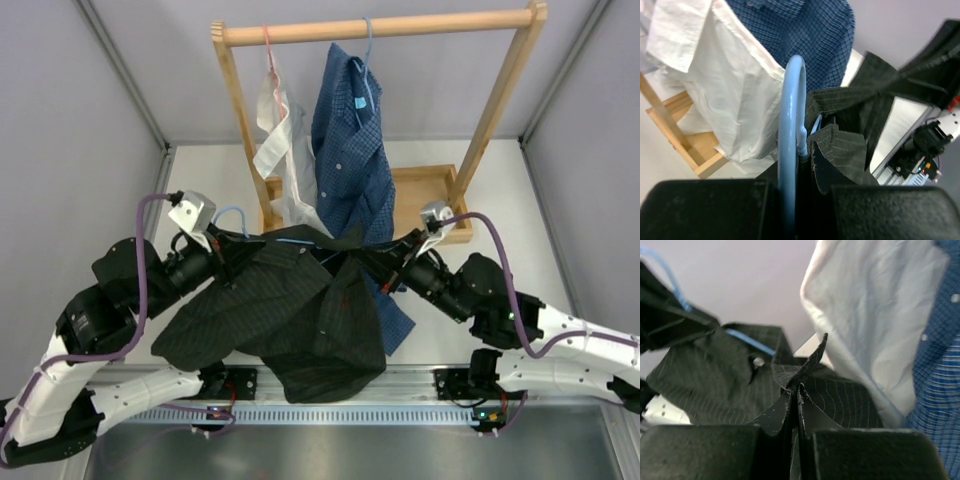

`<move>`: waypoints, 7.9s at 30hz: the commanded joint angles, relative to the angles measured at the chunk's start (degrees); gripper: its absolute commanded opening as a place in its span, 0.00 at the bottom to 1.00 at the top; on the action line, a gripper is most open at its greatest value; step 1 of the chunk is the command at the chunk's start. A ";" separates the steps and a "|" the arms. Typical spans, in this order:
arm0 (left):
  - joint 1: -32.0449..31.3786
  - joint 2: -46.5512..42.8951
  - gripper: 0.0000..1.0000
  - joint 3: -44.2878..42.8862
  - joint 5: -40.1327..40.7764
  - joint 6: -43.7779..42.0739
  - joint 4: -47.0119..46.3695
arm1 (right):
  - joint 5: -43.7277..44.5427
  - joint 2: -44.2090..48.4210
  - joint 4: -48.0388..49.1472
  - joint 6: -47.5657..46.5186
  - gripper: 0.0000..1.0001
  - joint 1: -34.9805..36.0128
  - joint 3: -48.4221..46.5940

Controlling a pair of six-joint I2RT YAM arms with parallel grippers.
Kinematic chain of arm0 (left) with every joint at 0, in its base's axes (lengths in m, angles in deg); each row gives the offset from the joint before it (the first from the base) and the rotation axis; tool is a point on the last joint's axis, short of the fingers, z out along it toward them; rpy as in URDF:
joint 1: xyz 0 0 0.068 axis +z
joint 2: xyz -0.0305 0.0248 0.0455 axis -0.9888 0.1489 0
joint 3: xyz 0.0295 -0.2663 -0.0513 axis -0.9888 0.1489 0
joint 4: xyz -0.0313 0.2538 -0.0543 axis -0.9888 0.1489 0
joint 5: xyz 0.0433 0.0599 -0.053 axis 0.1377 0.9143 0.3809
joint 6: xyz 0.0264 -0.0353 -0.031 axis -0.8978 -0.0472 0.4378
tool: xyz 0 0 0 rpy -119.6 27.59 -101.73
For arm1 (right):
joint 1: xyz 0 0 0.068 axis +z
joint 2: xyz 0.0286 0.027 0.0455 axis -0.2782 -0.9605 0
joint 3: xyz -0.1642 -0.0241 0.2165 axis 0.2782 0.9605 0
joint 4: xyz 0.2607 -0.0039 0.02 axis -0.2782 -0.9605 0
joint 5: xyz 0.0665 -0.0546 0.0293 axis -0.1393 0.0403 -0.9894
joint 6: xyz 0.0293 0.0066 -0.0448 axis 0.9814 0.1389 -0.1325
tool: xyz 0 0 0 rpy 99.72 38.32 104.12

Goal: Place the shirt on the hanger

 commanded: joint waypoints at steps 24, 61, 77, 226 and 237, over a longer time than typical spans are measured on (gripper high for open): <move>0.13 1.36 0.00 12.40 -32.64 -5.66 -20.33 | -9.10 20.48 -30.48 -1.72 0.66 9.72 -3.03; 0.04 9.81 0.17 8.00 -54.22 -9.00 -21.04 | -23.25 -6.77 -9.92 -14.21 0.00 5.59 -18.07; 0.04 -11.46 0.98 7.11 4.40 -0.92 -1.18 | -7.25 4.39 -18.62 -17.28 0.00 5.42 -17.80; -1.89 19.13 0.39 -3.68 -44.40 -9.18 -18.14 | -23.25 5.88 -61.15 -18.96 0.00 5.51 -36.87; -1.89 7.79 0.98 -9.66 -19.53 -8.47 -10.75 | -16.83 1.76 -78.82 -13.25 0.00 5.42 -65.57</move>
